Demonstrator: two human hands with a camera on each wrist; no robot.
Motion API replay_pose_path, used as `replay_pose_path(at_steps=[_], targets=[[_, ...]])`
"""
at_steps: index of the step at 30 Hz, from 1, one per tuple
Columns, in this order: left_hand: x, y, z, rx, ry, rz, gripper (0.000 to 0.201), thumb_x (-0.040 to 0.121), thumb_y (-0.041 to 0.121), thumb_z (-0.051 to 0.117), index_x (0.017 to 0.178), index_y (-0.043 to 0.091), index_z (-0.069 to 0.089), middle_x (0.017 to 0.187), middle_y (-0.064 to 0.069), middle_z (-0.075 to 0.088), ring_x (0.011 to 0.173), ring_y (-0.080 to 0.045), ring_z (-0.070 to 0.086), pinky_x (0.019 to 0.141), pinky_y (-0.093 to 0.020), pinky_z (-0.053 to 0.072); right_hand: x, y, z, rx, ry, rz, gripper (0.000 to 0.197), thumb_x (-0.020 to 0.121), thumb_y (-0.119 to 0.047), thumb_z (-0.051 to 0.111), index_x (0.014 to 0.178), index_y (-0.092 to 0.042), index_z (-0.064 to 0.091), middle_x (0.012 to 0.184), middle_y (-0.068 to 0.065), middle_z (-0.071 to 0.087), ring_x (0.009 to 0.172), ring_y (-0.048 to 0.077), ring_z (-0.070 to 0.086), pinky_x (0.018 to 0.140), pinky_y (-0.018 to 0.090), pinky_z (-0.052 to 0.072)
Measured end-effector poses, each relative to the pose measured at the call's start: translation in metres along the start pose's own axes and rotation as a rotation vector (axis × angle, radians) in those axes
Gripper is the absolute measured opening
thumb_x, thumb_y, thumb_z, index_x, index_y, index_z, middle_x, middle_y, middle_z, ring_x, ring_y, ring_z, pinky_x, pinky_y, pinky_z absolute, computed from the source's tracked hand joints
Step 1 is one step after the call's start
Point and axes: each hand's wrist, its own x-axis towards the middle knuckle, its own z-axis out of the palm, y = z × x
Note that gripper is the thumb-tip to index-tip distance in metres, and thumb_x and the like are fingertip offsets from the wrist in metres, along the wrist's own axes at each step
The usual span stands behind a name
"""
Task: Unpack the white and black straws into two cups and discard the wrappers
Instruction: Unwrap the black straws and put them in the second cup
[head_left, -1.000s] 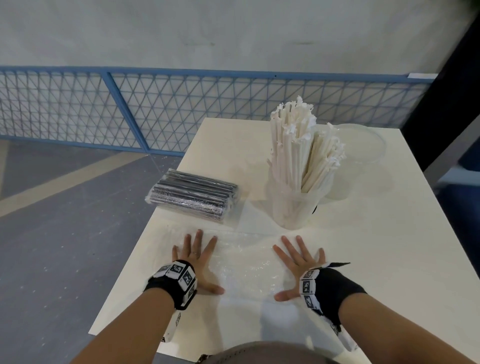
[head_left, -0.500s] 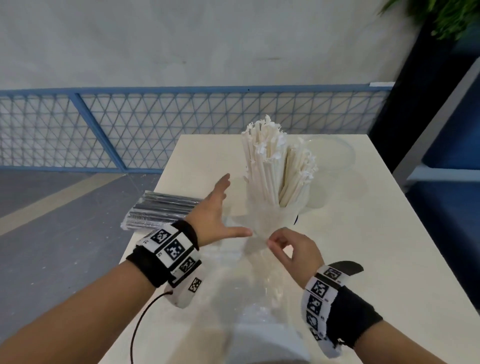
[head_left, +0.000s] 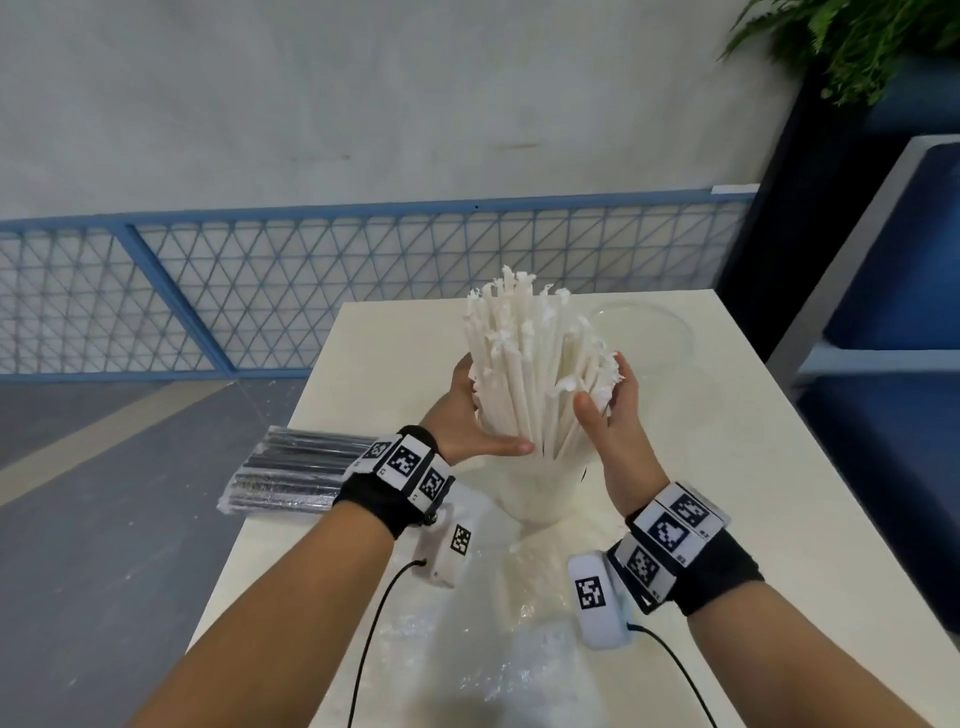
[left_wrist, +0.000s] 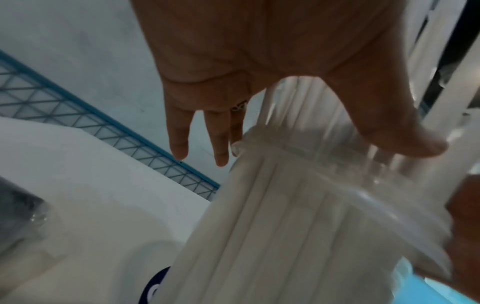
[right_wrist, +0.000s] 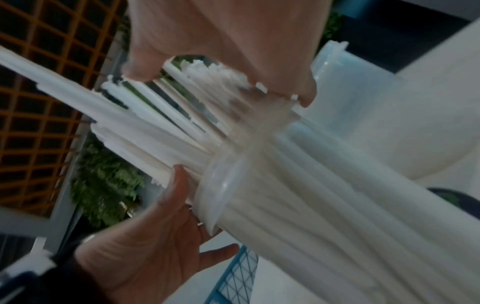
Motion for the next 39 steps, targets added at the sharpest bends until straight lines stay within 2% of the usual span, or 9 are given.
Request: replay_pose_path(at_steps=[5, 9, 12, 16, 19, 21, 24, 32, 39], targets=[[0.006, -0.002, -0.005, 0.021, -0.004, -0.003, 0.101, 0.059, 0.005, 0.084, 0.139, 0.016, 0.023, 0.107, 0.024, 0.045, 0.109, -0.005, 0.044, 0.070, 0.008, 0.035, 0.000, 0.000, -0.002, 0.019, -0.174, 0.018, 0.129, 0.039, -0.071, 0.079, 0.137, -0.048, -0.001, 0.148, -0.015, 0.030, 0.137, 0.008, 0.034, 0.114, 0.043, 0.029], [0.009, 0.000, -0.004, 0.041, -0.046, -0.025, 0.084, 0.062, 0.002, 0.082, 0.129, 0.017, 0.034, 0.098, 0.024, 0.045, 0.101, -0.003, 0.048, 0.065, 0.007, 0.037, 0.005, 0.000, -0.006, -0.229, -0.229, 0.004, 0.132, 0.037, -0.075, 0.077, 0.132, -0.063, -0.014, 0.143, -0.037, 0.022, 0.142, 0.006, 0.020, 0.117, 0.056, 0.010], [0.011, 0.000, -0.001, 0.087, -0.082, -0.055, 0.088, 0.050, 0.023, 0.089, 0.126, 0.016, 0.044, 0.109, 0.008, 0.055, 0.115, -0.014, 0.053, 0.079, -0.005, 0.045, 0.005, -0.003, 0.004, -0.326, -0.207, -0.039, 0.135, 0.034, -0.076, 0.076, 0.129, -0.064, -0.019, 0.154, -0.017, 0.019, 0.144, 0.008, 0.015, 0.116, 0.056, 0.008], [0.017, 0.003, 0.013, 0.374, -0.127, 0.041, 0.104, 0.028, 0.065, 0.062, 0.126, 0.032, 0.049, 0.136, -0.004, 0.047, 0.132, -0.018, 0.034, 0.114, -0.048, 0.016, 0.007, 0.002, 0.011, -0.290, -0.036, -0.082, 0.130, 0.037, -0.066, 0.082, 0.138, -0.058, 0.000, 0.146, -0.011, 0.038, 0.135, 0.020, 0.036, 0.110, 0.053, 0.031], [0.018, 0.008, 0.021, 0.213, 0.009, 0.084, 0.101, 0.035, 0.060, 0.068, 0.129, 0.033, 0.044, 0.130, 0.007, 0.053, 0.122, -0.007, 0.046, 0.112, -0.046, 0.024, 0.009, 0.002, 0.012, -0.228, 0.030, -0.129, 0.092, 0.054, -0.047, 0.083, 0.129, -0.052, 0.028, 0.128, -0.007, 0.055, 0.120, 0.012, 0.053, 0.102, 0.045, 0.044], [0.017, 0.007, 0.022, 0.030, 0.060, 0.092, 0.093, 0.040, 0.049, 0.078, 0.124, 0.038, 0.040, 0.118, 0.014, 0.058, 0.108, 0.000, 0.055, 0.100, -0.030, 0.043, 0.009, -0.001, 0.011, -0.197, 0.068, -0.134, 0.072, 0.067, -0.030, 0.079, 0.123, -0.043, 0.035, 0.119, -0.007, 0.060, 0.111, 0.005, 0.058, 0.099, 0.039, 0.048], [0.017, 0.017, 0.022, 0.000, 0.101, 0.139, 0.094, 0.053, 0.035, 0.085, 0.131, 0.029, 0.033, 0.121, 0.009, 0.057, 0.105, -0.004, 0.056, 0.086, -0.015, 0.044, 0.013, -0.006, 0.007, -0.125, 0.084, -0.137, 0.058, 0.079, -0.014, 0.072, 0.121, -0.035, 0.039, 0.113, -0.007, 0.062, 0.105, 0.002, 0.060, 0.093, 0.033, 0.049], [0.013, 0.059, 0.007, -0.091, 0.191, 0.372, 0.075, 0.070, 0.022, 0.078, 0.132, 0.014, 0.037, 0.116, 0.012, 0.055, 0.106, 0.004, 0.053, 0.087, -0.003, 0.041, 0.018, -0.059, 0.011, 0.053, 0.082, -0.240, 0.054, 0.086, -0.009, 0.063, 0.133, -0.012, 0.036, 0.118, 0.000, 0.063, 0.111, 0.011, 0.061, 0.093, 0.024, 0.049], [0.008, 0.033, 0.003, -0.138, 0.113, 0.289, 0.112, 0.047, 0.040, 0.087, 0.139, 0.017, 0.027, 0.137, -0.005, 0.046, 0.125, -0.011, 0.048, 0.104, -0.031, 0.042, 0.016, -0.046, 0.004, -0.035, 0.056, -0.180, 0.097, 0.061, -0.049, 0.080, 0.138, -0.030, 0.025, 0.143, 0.004, 0.038, 0.131, 0.022, 0.042, 0.106, 0.044, 0.040]])
